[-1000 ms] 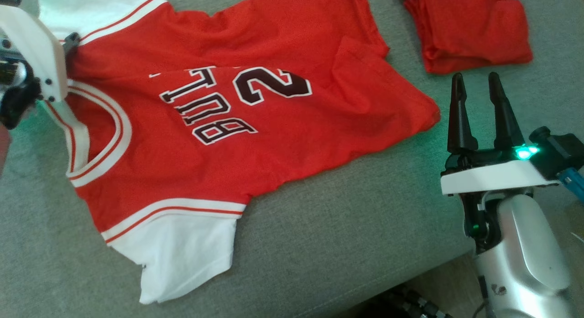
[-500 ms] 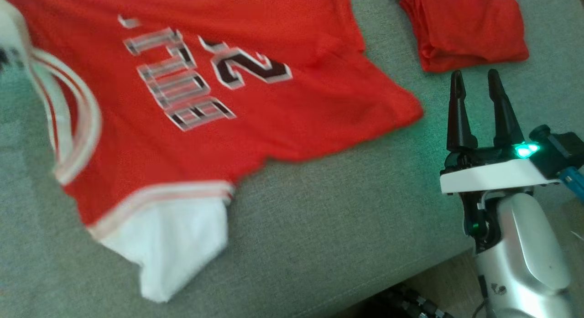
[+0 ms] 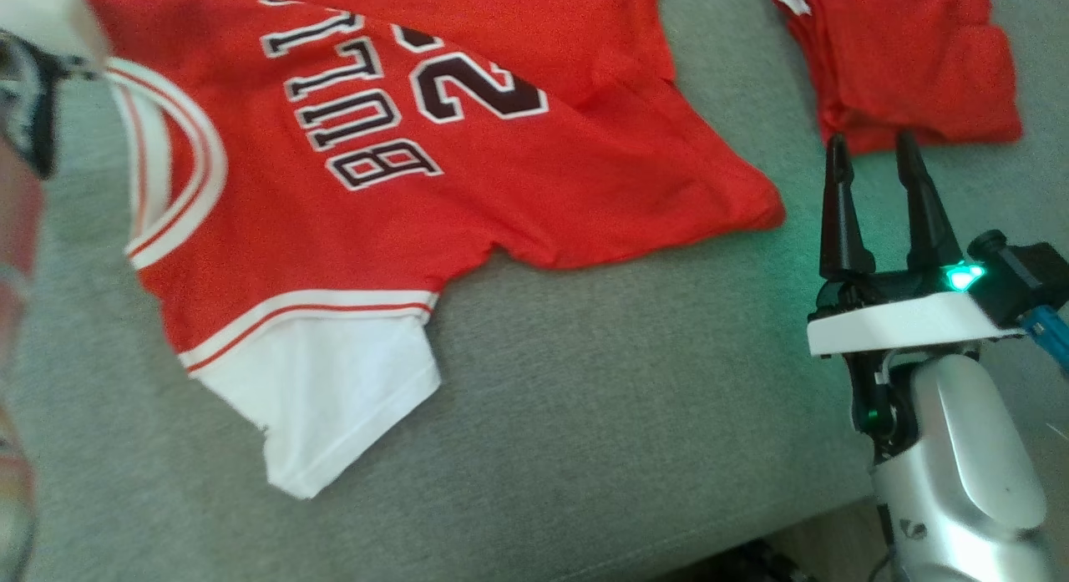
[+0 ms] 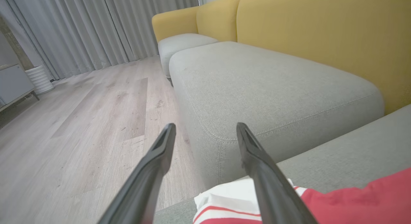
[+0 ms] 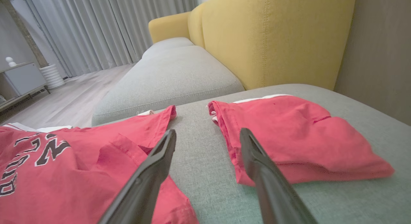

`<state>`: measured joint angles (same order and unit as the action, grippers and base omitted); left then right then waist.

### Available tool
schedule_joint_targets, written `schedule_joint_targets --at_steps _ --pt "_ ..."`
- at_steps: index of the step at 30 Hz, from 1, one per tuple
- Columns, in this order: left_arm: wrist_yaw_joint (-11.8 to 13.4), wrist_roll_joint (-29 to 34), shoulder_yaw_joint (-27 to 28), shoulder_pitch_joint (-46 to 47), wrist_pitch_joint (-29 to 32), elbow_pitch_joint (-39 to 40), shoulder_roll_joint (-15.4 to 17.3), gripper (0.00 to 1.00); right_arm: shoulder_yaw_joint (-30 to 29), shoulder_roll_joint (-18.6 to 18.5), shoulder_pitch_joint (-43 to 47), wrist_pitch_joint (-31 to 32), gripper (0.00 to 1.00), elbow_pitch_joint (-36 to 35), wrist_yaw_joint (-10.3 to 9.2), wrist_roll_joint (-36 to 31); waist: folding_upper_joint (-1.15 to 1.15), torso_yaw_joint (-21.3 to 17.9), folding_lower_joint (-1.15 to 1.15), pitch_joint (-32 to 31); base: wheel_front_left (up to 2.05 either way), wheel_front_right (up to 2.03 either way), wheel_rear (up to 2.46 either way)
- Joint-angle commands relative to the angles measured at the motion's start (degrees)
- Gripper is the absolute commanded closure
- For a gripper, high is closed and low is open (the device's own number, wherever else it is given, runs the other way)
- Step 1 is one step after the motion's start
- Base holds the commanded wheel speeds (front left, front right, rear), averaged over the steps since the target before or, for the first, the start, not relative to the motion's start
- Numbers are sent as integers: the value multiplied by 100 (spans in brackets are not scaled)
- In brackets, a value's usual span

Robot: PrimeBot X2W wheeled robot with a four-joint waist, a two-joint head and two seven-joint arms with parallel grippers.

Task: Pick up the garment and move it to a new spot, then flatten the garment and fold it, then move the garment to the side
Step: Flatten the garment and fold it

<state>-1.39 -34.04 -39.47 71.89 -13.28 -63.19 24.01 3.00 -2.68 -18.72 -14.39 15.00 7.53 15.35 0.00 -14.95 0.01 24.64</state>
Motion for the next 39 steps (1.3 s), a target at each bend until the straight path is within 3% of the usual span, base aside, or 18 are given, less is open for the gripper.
schedule_joint_targets --at_steps 1,6,13,21,28,39 --pt "-15 -61 190 72 -75 110 140 0 65 -20 -92 -61 0 -144 -4 -53 0 204 -1 -189 0 0 0" --pt "-17 -272 528 -508 -166 570 -183 0 -83 -20 -34 -61 0 -78 -4 -239 0 660 -1 -565 0 0 0" --pt "295 -216 1217 -2239 -171 2085 -558 0 -331 -20 195 -43 0 -5 -4 -470 0 1357 -1 -1102 0 0 0" --pt "585 75 1523 -4157 -171 3321 -1003 0 -509 -20 601 -3 0 20 -4 -445 0 1905 -1 -1513 0 0 0" --pt "645 102 1546 -5066 -172 3696 -1275 0 -458 -20 764 1 0 60 -4 -307 0 2016 -1 -1636 0 0 0" --pt "481 115 1268 -5121 211 3584 -1265 0 -296 -20 722 -5 0 79 -4 -252 0 1756 -1 -1609 0 0 0"
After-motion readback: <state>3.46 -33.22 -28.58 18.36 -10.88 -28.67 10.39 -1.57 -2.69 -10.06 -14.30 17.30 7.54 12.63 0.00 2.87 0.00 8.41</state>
